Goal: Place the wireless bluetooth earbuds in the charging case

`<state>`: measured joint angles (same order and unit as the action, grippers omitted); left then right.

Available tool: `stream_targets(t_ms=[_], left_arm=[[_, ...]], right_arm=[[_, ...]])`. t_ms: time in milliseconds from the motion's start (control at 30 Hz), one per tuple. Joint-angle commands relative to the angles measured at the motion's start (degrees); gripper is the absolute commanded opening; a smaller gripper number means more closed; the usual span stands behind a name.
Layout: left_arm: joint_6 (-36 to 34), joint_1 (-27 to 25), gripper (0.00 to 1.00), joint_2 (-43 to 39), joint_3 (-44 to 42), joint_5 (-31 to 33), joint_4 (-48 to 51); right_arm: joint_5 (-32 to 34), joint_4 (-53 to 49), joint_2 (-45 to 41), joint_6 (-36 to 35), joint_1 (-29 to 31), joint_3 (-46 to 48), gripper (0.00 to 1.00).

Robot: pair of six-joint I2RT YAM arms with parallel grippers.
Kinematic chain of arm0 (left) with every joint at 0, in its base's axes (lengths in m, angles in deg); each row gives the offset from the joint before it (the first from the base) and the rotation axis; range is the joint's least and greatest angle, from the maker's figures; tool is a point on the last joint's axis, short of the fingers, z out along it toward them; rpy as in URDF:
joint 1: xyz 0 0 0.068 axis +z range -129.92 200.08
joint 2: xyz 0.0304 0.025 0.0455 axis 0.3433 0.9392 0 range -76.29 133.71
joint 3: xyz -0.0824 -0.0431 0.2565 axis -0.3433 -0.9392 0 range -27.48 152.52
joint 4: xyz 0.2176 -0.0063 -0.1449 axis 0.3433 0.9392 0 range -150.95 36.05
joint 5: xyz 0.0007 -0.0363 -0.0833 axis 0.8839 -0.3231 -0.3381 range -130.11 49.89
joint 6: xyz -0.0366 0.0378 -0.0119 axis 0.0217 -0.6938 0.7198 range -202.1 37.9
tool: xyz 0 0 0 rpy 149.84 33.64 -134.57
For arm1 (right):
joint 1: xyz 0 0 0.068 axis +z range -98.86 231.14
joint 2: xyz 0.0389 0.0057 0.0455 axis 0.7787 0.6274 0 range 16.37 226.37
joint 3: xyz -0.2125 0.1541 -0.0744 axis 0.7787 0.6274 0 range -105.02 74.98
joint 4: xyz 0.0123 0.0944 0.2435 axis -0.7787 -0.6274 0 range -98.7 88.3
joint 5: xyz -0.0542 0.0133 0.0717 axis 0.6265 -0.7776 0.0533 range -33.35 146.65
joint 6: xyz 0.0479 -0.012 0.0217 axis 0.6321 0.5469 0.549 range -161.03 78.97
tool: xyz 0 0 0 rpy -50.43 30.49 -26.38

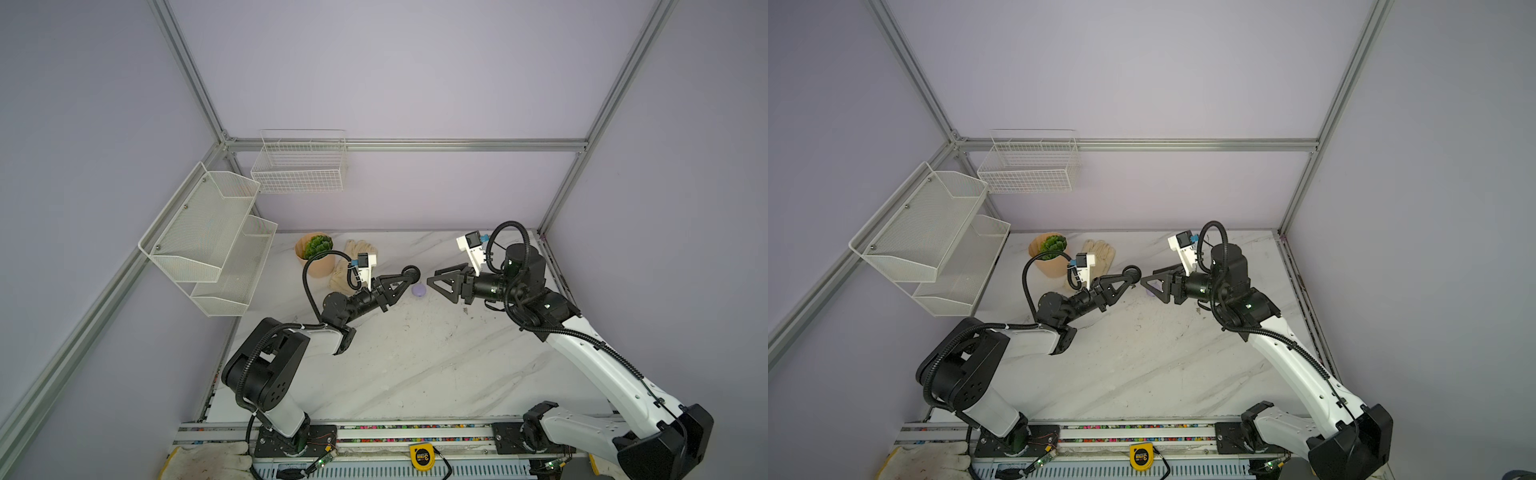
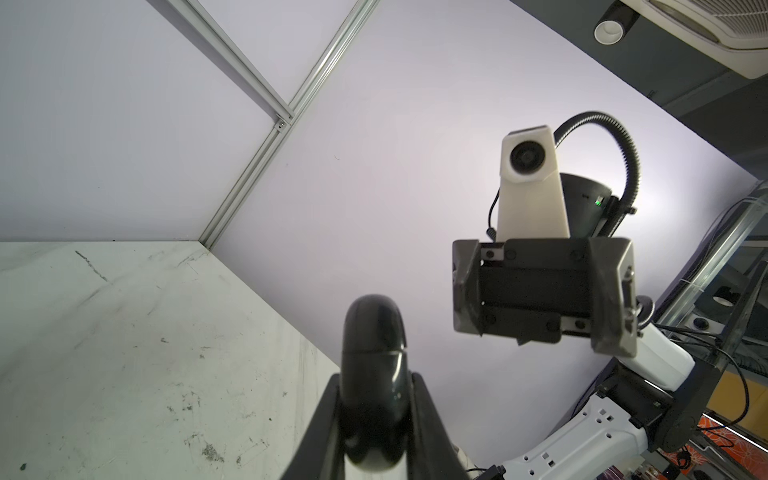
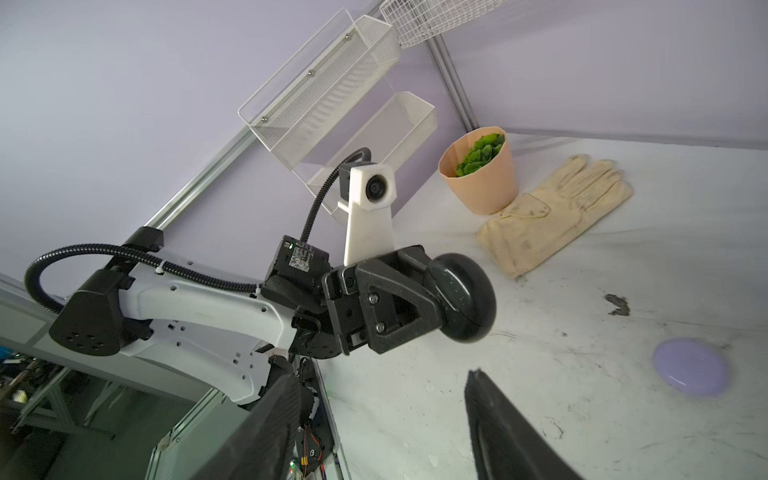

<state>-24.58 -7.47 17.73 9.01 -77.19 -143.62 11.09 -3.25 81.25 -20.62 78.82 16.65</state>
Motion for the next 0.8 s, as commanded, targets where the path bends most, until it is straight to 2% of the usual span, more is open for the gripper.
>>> stream_targets(t_ms=[0,267,533,633,767], left_arm=[[2.16,-0.4,0.0,-1.53,-1.22,-0.41,-3.43],[3.21,-0.4,0.0,-1.83,-0.54,-3.47,-3.38],[3.54,-0.59,0.0,-1.99,0.07,-4.53,-3.37],[3.32,-0.66,0.0,-2.47,-0.1,-4.83,-3.37],[3.3,-0.66,0.0,-2.63,-0.19,-5.46,-3.44]], right_arm=[[-5.99,21.13,-2.12,4.82,-0.83,5.31,0.66],[-12.03,33.71,4.79,11.72,-3.4,7.63,0.66],[-12.6,32.54,9.97,9.9,-3.6,4.27,0.66],[-12.97,30.12,12.13,8.33,-3.57,2.11,0.7],[-14.21,31.3,14.09,9.88,-3.39,1.61,0.71]])
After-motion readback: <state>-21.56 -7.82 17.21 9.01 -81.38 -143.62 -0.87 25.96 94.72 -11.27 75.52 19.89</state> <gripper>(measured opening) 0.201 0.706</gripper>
